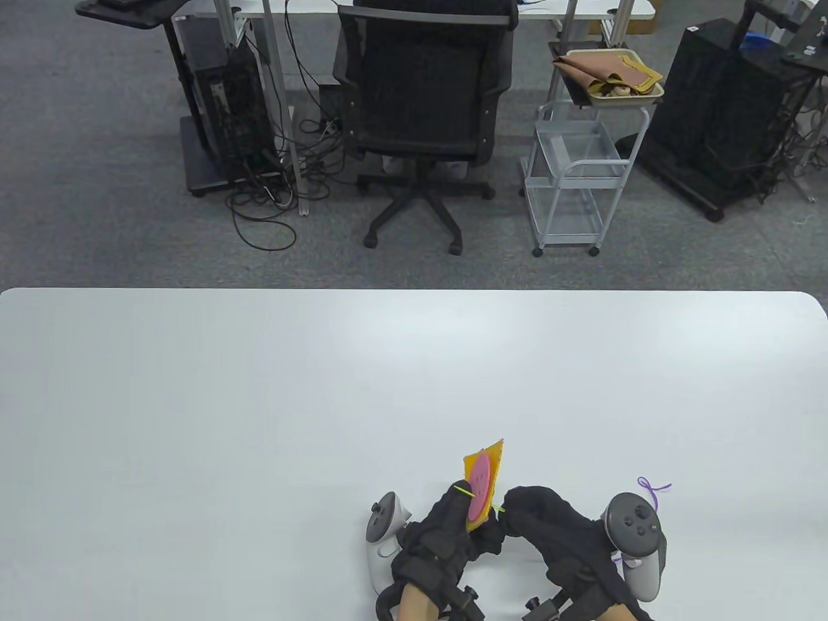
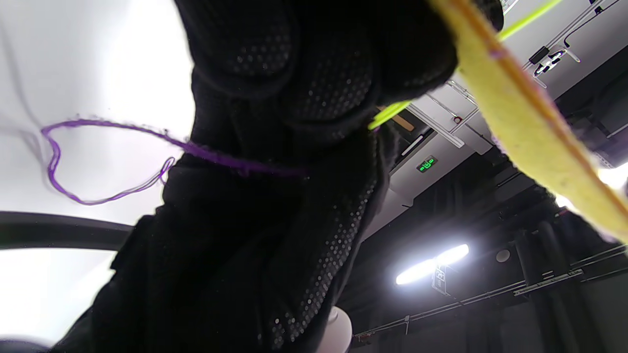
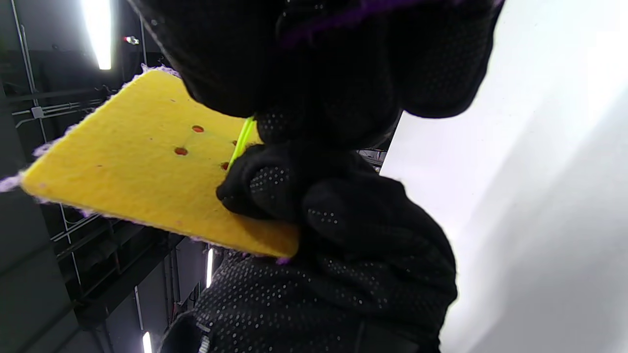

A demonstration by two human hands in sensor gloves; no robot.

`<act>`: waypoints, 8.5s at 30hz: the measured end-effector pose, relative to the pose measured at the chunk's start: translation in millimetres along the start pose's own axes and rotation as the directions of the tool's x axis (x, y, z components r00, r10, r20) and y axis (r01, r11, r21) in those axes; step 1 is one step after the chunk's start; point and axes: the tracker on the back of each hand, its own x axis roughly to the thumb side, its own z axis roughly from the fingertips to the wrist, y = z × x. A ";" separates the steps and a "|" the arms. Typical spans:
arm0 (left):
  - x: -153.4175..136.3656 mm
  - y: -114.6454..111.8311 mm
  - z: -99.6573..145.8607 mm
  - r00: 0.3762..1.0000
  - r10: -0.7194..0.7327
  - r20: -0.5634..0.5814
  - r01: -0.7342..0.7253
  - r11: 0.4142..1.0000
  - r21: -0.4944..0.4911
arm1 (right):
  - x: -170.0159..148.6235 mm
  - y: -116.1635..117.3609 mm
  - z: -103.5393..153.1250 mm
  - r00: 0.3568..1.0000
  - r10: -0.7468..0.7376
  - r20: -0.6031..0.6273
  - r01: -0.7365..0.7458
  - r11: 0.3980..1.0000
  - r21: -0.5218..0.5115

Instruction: Sew button in X pattern

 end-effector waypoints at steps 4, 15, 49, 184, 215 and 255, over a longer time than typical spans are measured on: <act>-0.5 1.0 -0.8 1.000 -0.021 -0.001 0.021 1.000 0.005 | 0.0 -0.1 0.0 1.000 0.000 -0.004 0.000 1.000 0.002; 0.4 3.5 -2.6 0.990 -0.139 -0.005 0.139 0.988 0.063 | -4.1 -2.5 -2.1 0.999 0.003 -0.037 -0.003 1.000 0.009; 31.5 -1.3 11.4 0.578 -0.810 -0.103 0.738 0.464 0.490 | -23.0 2.4 -11.1 0.926 -0.331 -0.181 0.373 0.877 0.303; 111.6 60.9 101.6 0.683 -0.726 0.079 0.284 0.364 0.887 | -48.3 -43.2 -16.3 0.949 -0.116 -0.295 0.075 0.986 -0.146; 64.8 -67.0 21.8 -0.110 -0.987 -0.115 0.870 -0.152 0.469 | -26.3 -13.0 -11.6 0.991 0.076 -0.107 -0.080 0.996 -0.030; 59.7 -84.6 19.8 -0.354 -0.904 -0.240 0.817 -0.424 0.392 | -28.0 7.3 -12.7 0.973 0.206 -0.106 -0.183 0.963 0.197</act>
